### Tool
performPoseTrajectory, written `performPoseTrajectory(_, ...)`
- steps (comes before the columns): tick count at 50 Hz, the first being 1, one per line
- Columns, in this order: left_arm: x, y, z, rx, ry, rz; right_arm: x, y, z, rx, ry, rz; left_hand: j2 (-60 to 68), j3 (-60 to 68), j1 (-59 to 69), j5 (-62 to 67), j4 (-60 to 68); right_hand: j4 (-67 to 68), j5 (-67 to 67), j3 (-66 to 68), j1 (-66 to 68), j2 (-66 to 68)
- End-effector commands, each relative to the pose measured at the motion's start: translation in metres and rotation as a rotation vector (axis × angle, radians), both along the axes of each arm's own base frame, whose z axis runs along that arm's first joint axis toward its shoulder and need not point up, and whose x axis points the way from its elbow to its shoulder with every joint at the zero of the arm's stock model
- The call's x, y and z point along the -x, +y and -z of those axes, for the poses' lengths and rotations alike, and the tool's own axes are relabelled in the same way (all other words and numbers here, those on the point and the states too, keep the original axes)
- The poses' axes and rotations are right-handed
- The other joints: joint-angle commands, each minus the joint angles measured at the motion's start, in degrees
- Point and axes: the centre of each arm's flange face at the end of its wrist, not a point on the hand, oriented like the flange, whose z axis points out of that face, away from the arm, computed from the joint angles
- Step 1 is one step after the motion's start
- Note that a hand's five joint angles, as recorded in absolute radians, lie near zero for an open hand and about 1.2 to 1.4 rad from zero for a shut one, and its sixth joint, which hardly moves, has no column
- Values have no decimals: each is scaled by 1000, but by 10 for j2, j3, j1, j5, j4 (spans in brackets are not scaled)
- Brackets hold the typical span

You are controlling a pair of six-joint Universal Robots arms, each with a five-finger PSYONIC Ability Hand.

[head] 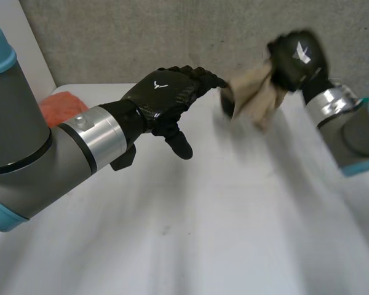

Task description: Fold the laundry.

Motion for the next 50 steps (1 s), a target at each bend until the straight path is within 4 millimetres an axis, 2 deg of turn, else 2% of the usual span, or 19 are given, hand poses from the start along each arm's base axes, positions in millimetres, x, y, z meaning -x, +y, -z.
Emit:
performPoseTrajectory(1,-3,-4,-1,-23,17,-14,51,-51,-74,199,-174,30,6,2,14,-3,6,119,227,145,271,130)
performPoseTrajectory(7,-5,-7,-2,-32,27,-24,109,-87,-88,257,-192,120,6,2,14,-3,6,119,227,145,271,130)
performPoseTrajectory(10,-5,-7,-2,-31,27,-24,128,-98,-86,265,-176,145,6,2,14,-3,6,119,227,145,271,130)
performPoseTrajectory(11,-5,-7,-2,-31,27,-24,142,-105,-82,267,-162,161,6,2,14,-3,6,119,227,145,271,130)
performPoseTrajectory(13,-5,-6,-2,-32,27,-22,157,-112,-77,263,-147,177,6,2,14,-3,6,119,227,145,271,130)
performPoseTrajectory(14,-5,-6,-2,-32,27,-22,172,-118,-69,251,-132,192,6,2,14,-3,6,119,227,145,271,130)
performPoseTrajectory(17,-5,-6,-2,-33,27,-22,191,-127,-53,224,-116,203,6,2,14,-3,6,119,227,145,271,130)
performPoseTrajectory(21,-4,-5,0,-36,24,-21,220,-138,-14,162,-97,193,6,2,14,-3,6,119,227,145,271,130)
performPoseTrajectory(22,-4,-5,1,-40,22,-19,229,-139,4,138,-82,191,6,2,14,-3,6,119,227,145,271,130)
performPoseTrajectory(23,-4,-5,1,-41,23,-18,230,-139,8,132,-80,190,6,2,14,-3,6,119,227,145,271,130)
performPoseTrajectory(24,-4,-5,1,-39,22,-18,241,-140,24,108,-74,201,6,2,14,-3,6,119,227,145,271,130)
performPoseTrajectory(27,-3,-5,2,-41,21,-18,258,-138,47,63,-66,217,6,2,14,-3,6,119,227,145,271,130)
performPoseTrajectory(28,-3,-5,2,-42,22,-18,264,-136,63,30,-63,221,6,2,14,-3,6,119,227,145,271,130)
performPoseTrajectory(32,-3,-5,2,-44,21,-17,271,-127,95,-58,-60,208,6,2,14,-3,6,119,227,145,271,130)
performPoseTrajectory(36,-3,-5,2,-42,22,-18,286,-119,109,-99,-53,219,6,2,14,-3,6,119,227,145,271,130)
performPoseTrajectory(40,-3,-4,2,-42,22,-16,296,-114,118,-119,-46,227,7,3,15,-2,8,119,227,145,271,130)
performPoseTrajectory(47,-3,-5,2,-44,21,-17,304,-111,119,-141,-44,229,7,3,15,-2,8,119,227,145,271,130)
performPoseTrajectory(49,-3,-5,2,-44,21,-17,306,-107,116,-164,-55,241,7,3,15,-2,8,-378,-271,-352,-227,-368)
performPoseTrajectory(50,-3,-5,2,-42,20,-16,307,-106,113,-176,-60,244,7,3,15,-2,8,-581,-473,-555,-429,-570)
